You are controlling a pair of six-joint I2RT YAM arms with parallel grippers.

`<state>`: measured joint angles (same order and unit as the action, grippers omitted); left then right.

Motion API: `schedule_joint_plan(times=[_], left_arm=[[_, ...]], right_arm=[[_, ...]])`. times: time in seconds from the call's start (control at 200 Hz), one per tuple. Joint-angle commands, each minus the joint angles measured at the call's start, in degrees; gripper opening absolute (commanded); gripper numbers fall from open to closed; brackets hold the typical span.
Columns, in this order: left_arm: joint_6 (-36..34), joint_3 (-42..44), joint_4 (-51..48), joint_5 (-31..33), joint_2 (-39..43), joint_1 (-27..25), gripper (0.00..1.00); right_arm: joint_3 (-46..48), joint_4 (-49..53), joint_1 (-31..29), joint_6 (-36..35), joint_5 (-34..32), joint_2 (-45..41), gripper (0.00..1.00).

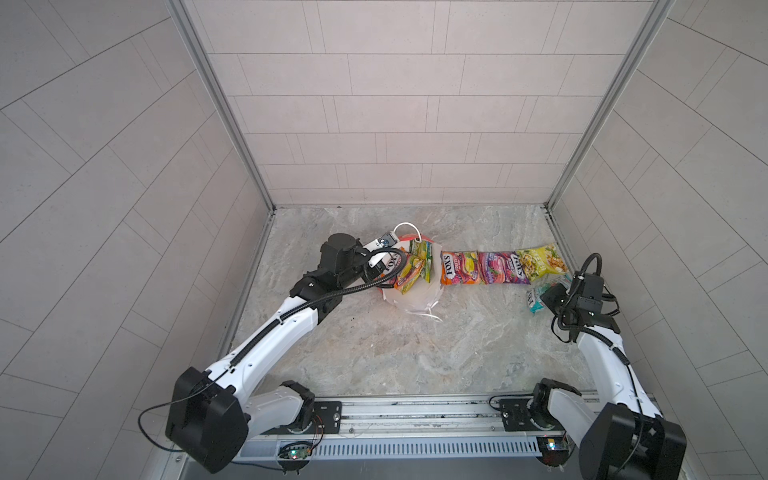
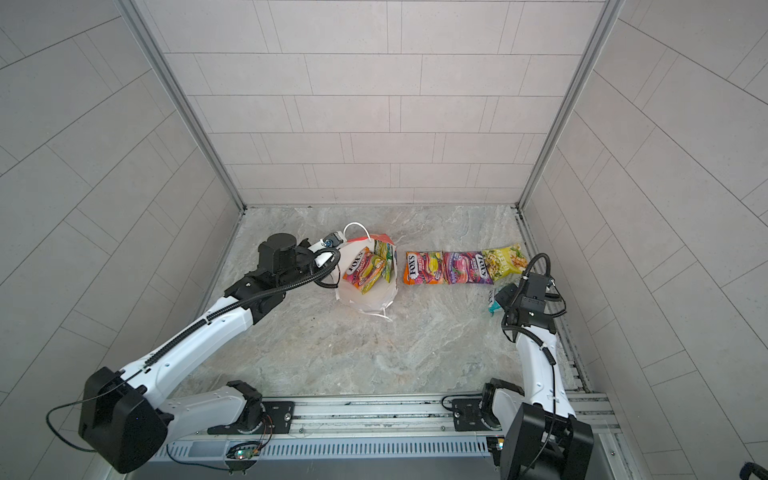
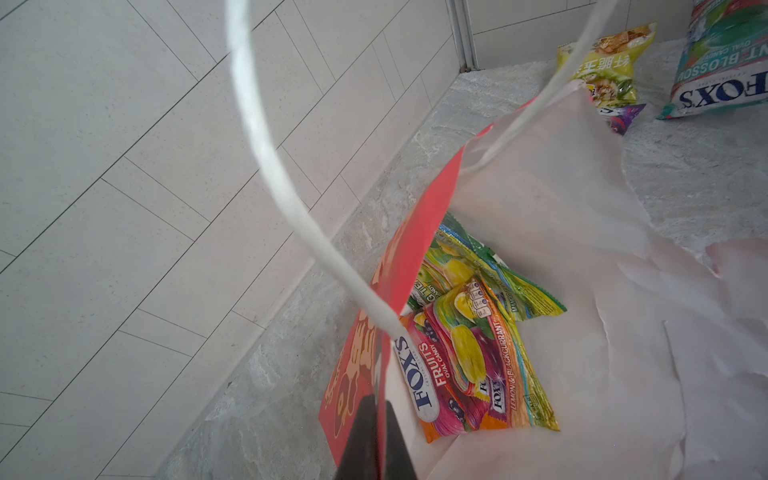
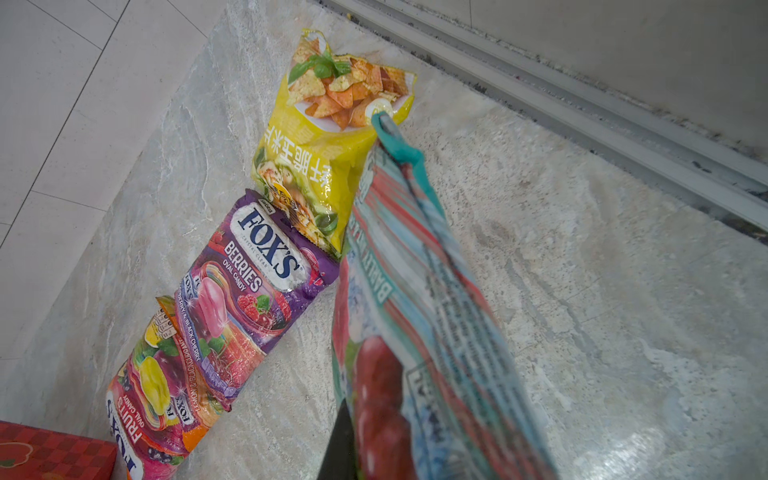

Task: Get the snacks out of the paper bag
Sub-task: 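Carry the Mint Blossom packet away from the bag past the packet row, then lower the Mint Blossom packet onto the table and open the right gripper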

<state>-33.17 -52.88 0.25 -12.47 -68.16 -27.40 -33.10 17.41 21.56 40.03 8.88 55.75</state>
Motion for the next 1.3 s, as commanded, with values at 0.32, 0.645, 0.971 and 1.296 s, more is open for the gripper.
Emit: schedule_joint_plan(times=[0.32,0.645,0.971,1.296], left_arm=[[0.38,0.31,3.52,-1.34,-0.39,0.45,0.0],[0.64,0.16,3.24,-1.45,-0.26,0.46,0.0],[0.82,-0.2,2.87,-1.6,-0.57,0.5,0.0],[0.99,-0.21,2.68,-1.99,-0.57,0.5,0.0]], right_arm=[[-0.88,-5.0,2.87,6.01,-0.7,1.59,0.0],[0.27,-5.94,5.21,7.08,0.04,3.3,0.08],[2.59,-4.99,6.84,7.95,3.25,0.69,0.24],[0.99,-3.77,8.85,8.74,2.74,0.25,0.36]])
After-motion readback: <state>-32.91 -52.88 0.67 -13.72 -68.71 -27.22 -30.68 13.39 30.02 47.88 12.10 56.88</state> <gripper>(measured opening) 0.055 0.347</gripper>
